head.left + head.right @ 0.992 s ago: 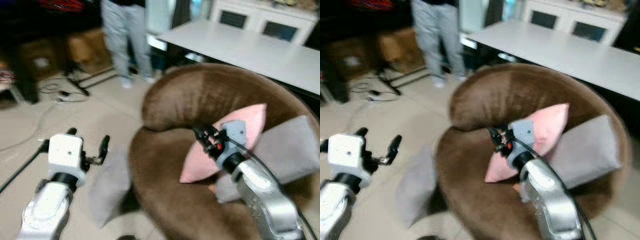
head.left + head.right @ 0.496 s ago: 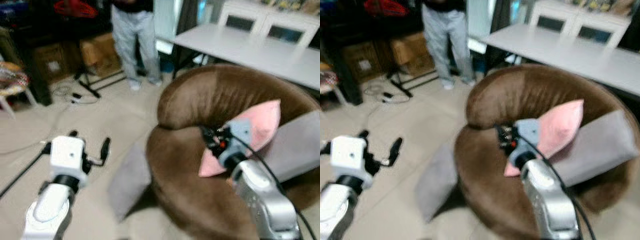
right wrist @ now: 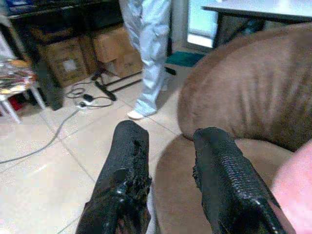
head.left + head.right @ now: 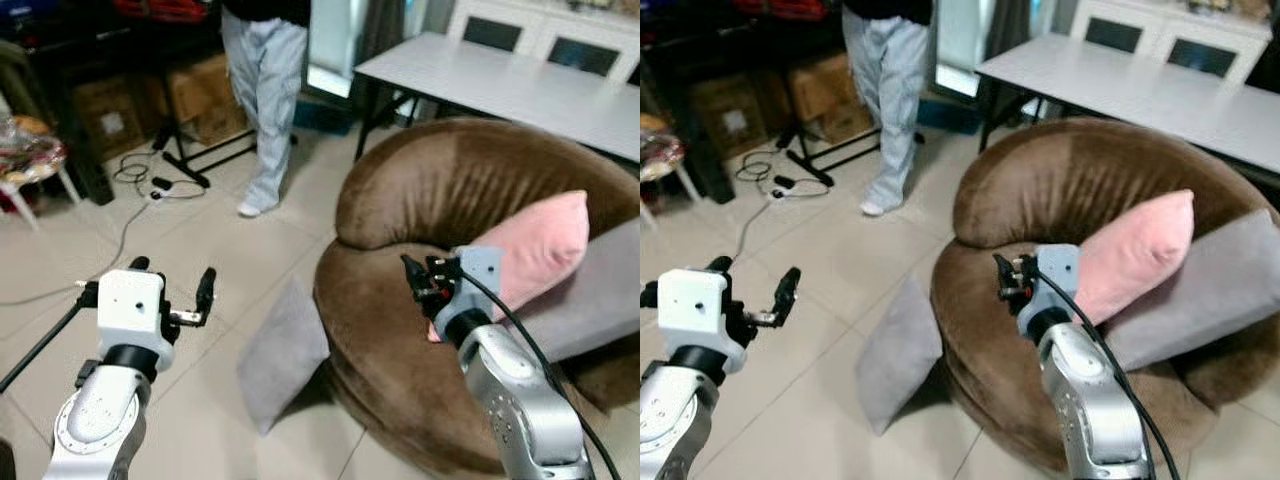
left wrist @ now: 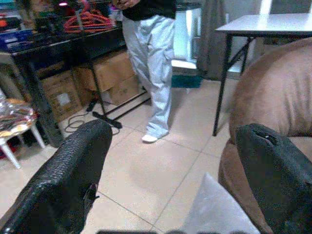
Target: Move the pillow to the sofa from floor
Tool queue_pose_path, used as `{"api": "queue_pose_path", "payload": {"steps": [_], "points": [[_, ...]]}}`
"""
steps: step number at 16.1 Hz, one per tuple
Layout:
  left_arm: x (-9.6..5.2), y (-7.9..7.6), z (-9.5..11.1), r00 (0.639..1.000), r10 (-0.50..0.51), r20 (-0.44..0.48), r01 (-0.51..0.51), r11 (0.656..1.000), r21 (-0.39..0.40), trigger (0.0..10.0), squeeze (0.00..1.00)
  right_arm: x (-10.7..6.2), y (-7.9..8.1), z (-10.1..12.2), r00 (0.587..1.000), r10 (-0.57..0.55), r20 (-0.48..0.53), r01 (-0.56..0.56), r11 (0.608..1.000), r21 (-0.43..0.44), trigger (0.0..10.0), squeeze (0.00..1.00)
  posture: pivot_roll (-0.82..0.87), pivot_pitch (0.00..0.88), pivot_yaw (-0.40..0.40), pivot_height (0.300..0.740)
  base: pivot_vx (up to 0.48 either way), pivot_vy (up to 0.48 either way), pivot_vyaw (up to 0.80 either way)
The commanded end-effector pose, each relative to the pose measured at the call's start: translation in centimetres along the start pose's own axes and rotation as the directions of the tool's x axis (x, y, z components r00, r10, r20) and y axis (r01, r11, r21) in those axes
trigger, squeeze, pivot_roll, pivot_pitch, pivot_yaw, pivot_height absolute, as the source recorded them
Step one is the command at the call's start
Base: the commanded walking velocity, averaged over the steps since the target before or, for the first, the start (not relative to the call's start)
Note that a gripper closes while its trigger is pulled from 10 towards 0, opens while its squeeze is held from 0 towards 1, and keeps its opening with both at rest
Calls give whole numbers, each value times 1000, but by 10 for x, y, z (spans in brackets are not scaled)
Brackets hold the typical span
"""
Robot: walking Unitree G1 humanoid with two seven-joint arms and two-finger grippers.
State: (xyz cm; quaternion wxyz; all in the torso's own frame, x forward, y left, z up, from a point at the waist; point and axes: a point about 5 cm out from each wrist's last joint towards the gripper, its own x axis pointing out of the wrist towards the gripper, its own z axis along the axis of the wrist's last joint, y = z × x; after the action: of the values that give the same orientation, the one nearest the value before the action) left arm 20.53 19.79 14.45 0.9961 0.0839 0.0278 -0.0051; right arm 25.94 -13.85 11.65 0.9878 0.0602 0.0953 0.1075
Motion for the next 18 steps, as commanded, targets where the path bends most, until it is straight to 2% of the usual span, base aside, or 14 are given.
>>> {"api": "queue_pose_path", "payload": {"steps": [1,2,3,4,5,8,10,12,16,18], "points": [[1,-1,0,1000,9,1,-9,1000,-20,10000,0,1,-3,4,1000,-7,17,7,1000,-3,10000,0,-9,0,-53,740,0,0,0],[2,-1,1,1000,2,3,-2,999,-38,10000,463,1,-2,3,1000,-1,16,1,1000,0,10000,0,-7,0,-53,740,0,0,0],[2,-3,1,1000,-9,7,9,999,-50,10000,612,0,-2,3,1000,2,13,-1,1000,-8,10000,0,-7,0,-53,740,0,0,0],[2,-3,2,1000,-9,10,10,999,-45,10000,1000,0,-4,3,1000,-13,16,14,997,-69,10000,686,-7,0,-53,740,0,0,0],[3,-2,3,1000,-10,16,11,999,-32,10000,1000,0,-8,5,998,-35,48,42,987,-153,10000,1000,-6,0,-51,740,0,0,0],[3,0,5,999,-7,32,8,999,-31,10000,1000,0,-7,9,996,24,88,-13,992,-128,10000,1000,-8,0,-48,740,0,0,0],[2,0,6,999,-7,40,9,999,-35,10000,1000,-1,-3,9,994,51,92,-37,988,-152,10000,1000,-8,0,-48,740,0,0,781],[2,1,7,999,-5,43,6,999,-38,10000,1000,0,3,10,991,87,100,-72,987,-145,10000,1000,0,0,-52,740,268,0,775],[1,2,7,999,-3,44,5,999,-40,10000,1000,2,5,8,992,94,86,-85,991,-106,10000,1000,3,0,-52,740,283,0,0],[1,1,6,999,-5,44,7,999,-42,10000,1000,0,9,8,986,145,81,-134,982,-136,10000,1000,3,0,-53,740,287,0,0]]}}
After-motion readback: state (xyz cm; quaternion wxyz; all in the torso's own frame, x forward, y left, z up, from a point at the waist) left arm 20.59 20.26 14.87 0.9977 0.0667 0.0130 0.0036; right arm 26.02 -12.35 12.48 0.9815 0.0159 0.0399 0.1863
